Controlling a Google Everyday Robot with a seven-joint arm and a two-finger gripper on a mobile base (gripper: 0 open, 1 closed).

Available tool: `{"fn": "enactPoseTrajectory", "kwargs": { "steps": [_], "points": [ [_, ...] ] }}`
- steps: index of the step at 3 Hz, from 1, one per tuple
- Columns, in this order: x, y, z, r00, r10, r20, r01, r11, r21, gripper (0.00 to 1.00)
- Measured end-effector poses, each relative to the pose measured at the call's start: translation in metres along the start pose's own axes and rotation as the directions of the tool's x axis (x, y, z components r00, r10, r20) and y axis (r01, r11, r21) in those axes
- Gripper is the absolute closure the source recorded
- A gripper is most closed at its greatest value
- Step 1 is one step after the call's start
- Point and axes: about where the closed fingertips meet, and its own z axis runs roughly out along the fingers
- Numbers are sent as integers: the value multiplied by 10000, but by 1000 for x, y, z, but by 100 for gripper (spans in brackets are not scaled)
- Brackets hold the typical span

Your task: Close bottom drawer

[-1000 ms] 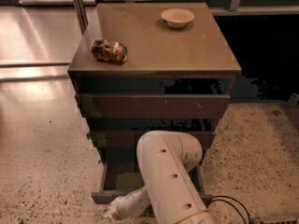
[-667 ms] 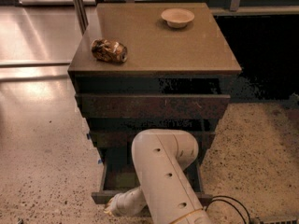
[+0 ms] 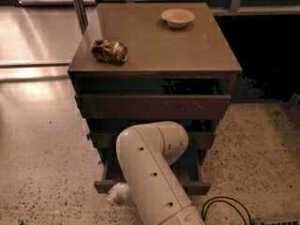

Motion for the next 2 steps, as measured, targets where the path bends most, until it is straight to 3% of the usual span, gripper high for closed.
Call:
{"fn": "enactPoseTrajectory", "kwargs": {
  "steps": [2],
  "points": [
    [-3, -6, 4, 9996, -229, -154, 230, 9997, 115, 100]
  ]
}}
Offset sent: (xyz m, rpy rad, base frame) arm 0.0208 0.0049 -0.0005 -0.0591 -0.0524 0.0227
